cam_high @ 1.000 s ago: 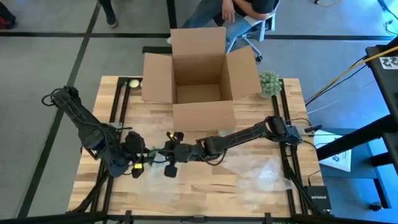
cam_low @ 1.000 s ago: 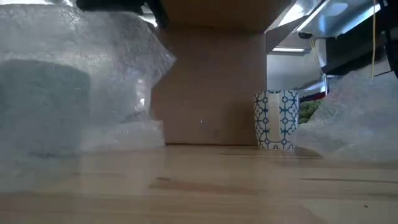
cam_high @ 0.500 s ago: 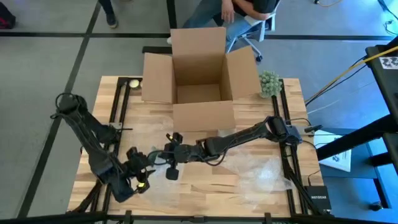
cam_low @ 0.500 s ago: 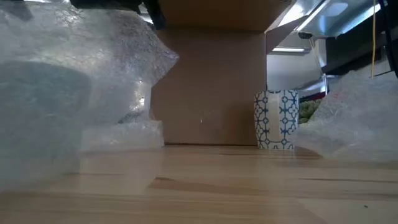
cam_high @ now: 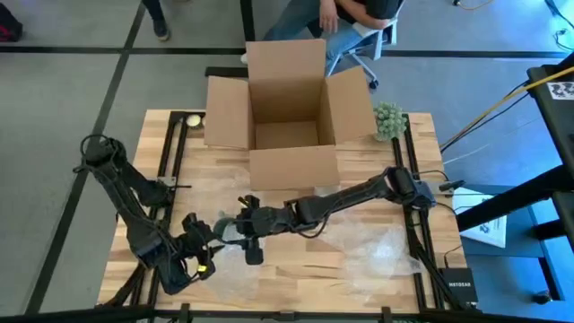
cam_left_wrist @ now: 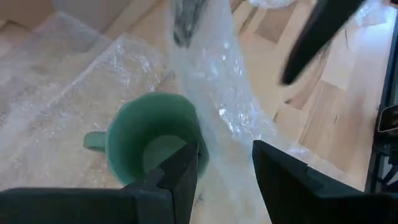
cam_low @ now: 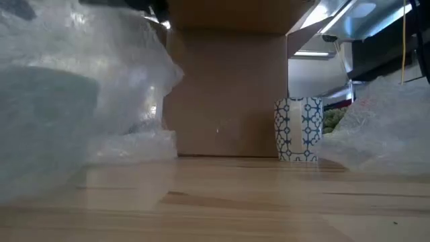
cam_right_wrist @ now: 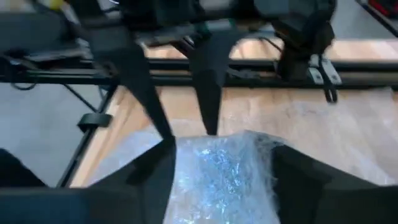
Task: Wrap mug
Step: Wrap the green mug with bubble wrap
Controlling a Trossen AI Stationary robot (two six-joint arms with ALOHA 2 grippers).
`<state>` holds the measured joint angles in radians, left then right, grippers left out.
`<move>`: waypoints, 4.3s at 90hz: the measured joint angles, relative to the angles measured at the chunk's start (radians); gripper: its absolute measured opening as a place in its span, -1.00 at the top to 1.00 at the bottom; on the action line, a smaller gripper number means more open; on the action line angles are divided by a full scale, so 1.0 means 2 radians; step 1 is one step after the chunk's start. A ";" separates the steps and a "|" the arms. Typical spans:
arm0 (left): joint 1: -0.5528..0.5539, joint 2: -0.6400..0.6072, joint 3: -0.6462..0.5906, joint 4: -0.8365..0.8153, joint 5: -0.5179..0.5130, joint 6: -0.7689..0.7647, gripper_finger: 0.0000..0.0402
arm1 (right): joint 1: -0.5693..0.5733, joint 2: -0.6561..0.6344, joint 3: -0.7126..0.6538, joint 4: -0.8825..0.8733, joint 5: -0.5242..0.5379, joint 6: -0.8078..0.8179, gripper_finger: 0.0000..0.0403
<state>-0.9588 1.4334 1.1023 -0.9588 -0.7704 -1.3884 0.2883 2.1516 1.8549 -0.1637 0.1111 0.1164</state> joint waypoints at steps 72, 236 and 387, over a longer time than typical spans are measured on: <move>-0.011 -0.004 0.002 0.005 0.002 0.000 0.32 | 0.118 -0.027 -0.047 -0.185 -0.009 -0.117 -0.22; 0.002 -0.010 0.020 0.012 -0.009 0.035 0.32 | 0.072 0.099 0.157 -0.261 0.029 -0.163 0.99; 0.043 -0.023 -0.004 -0.021 0.012 0.010 0.32 | -0.036 0.104 0.132 -0.248 0.136 0.022 1.00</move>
<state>-0.8734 1.3884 1.0947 -1.0010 -0.7473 -1.3681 0.2156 2.3592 2.1192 -0.6595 0.3826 0.1596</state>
